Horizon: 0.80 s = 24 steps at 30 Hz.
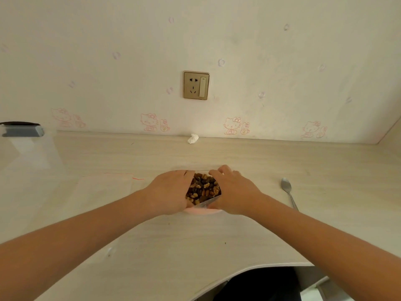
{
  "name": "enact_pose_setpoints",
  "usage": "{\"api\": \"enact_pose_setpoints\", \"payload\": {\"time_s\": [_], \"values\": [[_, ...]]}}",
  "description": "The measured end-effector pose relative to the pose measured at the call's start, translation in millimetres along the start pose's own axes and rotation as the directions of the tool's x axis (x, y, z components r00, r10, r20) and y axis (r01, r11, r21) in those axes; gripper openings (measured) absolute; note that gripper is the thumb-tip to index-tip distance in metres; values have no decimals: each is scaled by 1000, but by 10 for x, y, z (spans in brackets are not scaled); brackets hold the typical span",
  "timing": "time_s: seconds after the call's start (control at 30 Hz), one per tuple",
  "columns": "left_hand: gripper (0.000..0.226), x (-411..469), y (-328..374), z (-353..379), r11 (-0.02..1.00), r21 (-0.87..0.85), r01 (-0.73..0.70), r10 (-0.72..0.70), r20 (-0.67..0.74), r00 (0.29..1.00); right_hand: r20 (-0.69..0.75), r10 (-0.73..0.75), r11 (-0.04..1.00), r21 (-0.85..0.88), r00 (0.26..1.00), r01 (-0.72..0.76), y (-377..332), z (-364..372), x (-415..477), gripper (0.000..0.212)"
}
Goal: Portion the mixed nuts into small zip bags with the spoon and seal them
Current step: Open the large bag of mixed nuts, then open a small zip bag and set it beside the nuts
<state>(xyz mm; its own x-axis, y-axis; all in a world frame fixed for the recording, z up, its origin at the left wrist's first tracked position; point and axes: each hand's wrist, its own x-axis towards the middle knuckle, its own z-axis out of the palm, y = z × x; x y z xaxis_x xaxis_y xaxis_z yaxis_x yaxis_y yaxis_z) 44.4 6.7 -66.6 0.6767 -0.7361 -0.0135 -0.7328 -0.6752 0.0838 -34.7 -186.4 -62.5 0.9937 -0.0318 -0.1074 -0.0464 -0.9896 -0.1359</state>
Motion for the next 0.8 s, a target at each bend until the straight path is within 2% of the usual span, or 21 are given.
{"api": "enact_pose_setpoints", "payload": {"time_s": [0.23,0.5,0.63,0.7,0.8], "values": [[61,531,-187,-57,990,-124,60,-54,53,997,-15,-37,996,83,999,38,332,-69,534,90],[68,754,-286,72,988,-138,64,-67,-16,998,-148,-69,986,140,987,90,524,61,698,76],[53,697,-219,66,994,-98,52,-60,-77,995,-213,-44,973,213,976,90,516,88,598,65],[43,601,-141,-5,984,-177,13,-33,-111,993,-270,-14,954,284,963,94,478,79,501,54],[30,296,-16,-169,898,-435,-71,-26,-212,977,-428,19,905,391,904,166,361,76,296,29]]}}
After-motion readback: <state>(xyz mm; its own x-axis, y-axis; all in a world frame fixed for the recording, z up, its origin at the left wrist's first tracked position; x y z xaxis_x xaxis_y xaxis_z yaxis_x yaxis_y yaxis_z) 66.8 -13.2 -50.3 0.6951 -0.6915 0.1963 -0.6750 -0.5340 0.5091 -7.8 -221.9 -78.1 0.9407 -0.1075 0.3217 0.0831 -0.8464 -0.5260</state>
